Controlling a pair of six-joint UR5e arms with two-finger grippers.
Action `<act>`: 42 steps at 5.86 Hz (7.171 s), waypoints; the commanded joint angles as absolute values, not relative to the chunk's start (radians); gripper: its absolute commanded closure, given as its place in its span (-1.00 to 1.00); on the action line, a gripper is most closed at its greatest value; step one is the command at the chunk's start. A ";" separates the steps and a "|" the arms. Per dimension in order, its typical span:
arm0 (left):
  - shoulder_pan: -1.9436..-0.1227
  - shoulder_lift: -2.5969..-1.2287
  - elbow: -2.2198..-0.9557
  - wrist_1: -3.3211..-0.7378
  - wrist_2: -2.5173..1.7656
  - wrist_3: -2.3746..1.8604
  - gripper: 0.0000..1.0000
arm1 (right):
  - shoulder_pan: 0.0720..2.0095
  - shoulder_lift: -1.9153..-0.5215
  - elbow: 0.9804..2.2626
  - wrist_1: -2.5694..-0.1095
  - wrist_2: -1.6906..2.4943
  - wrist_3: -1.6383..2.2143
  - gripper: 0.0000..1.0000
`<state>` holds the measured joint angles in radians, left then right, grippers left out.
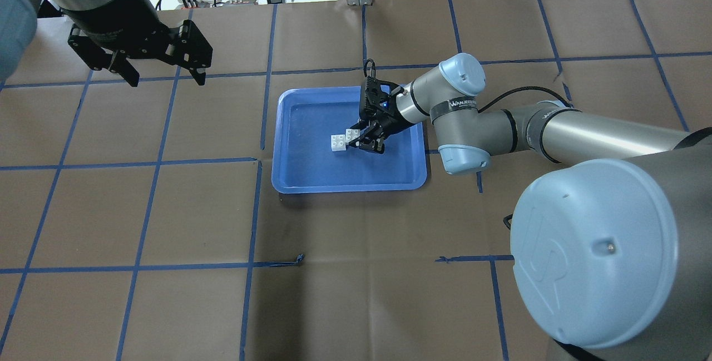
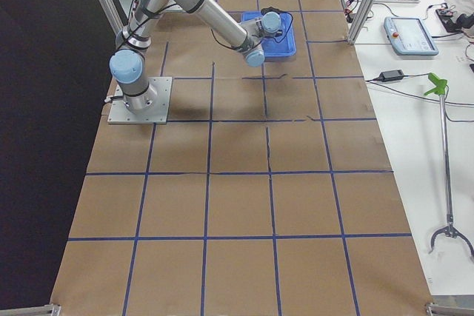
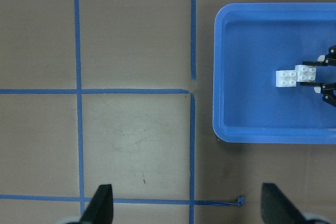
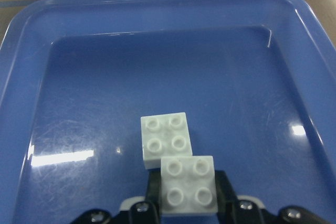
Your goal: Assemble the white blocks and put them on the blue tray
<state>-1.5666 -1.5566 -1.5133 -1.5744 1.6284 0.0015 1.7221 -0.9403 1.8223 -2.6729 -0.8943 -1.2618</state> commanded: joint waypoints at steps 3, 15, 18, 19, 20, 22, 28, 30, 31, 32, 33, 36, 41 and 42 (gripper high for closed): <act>-1.569 -1.555 -1.514 -1.574 1.629 0.002 -1.00 | 1.724 -0.939 1.824 -2.675 -0.894 -1.259 0.38; -1.569 -1.545 -1.525 -1.574 1.631 -0.002 -1.00 | 1.724 -0.939 1.825 -2.668 -0.899 -1.259 0.25; -1.569 -1.543 -1.525 -1.575 1.632 -0.002 -1.00 | 1.736 -0.939 1.825 -2.672 -0.899 -1.259 0.24; -1.569 -1.543 -1.526 -1.574 1.631 -0.002 -1.00 | 1.736 -0.939 1.825 -2.674 -0.899 -1.258 0.21; -1.569 -1.542 -1.528 -1.575 1.631 -0.002 -1.00 | 1.736 -0.939 1.825 -2.672 -0.899 -1.259 0.20; -1.569 -1.542 -1.528 -1.574 1.632 -0.002 -1.00 | 1.736 -0.933 1.825 -2.674 -0.897 -1.258 -0.06; -1.569 -1.542 -1.528 -1.575 1.632 -0.002 -1.00 | 1.736 -0.933 1.825 -2.668 -0.897 -1.259 -0.07; -1.569 -1.542 -1.528 -1.574 1.632 -0.002 -1.00 | 1.736 -0.933 1.825 -2.666 -0.899 -1.258 -0.07; -1.569 -1.542 -1.528 -1.575 1.632 -0.002 -1.00 | 1.736 -0.934 1.825 -2.666 -0.899 -1.258 -0.07; -1.569 -1.542 -1.528 -1.575 1.632 -0.002 -1.00 | 1.736 -0.934 1.827 -2.666 -0.899 -1.256 -0.07; -1.569 -1.542 -1.528 -1.575 1.632 -0.002 -1.00 | 1.736 -0.934 1.827 -2.666 -0.899 -1.256 -0.07; -1.569 -1.542 -1.528 -1.574 1.632 -0.002 -1.00 | 1.738 -0.934 1.827 -2.665 -0.899 -1.256 -0.07; -1.569 -1.542 -1.528 -1.575 1.631 -0.002 -1.00 | 1.738 -0.933 1.827 -2.663 -0.874 -1.256 -0.32; -1.569 -1.542 -1.528 -1.574 1.632 -0.002 -1.00 | 1.738 -0.936 1.825 -2.661 -0.876 -1.255 -0.99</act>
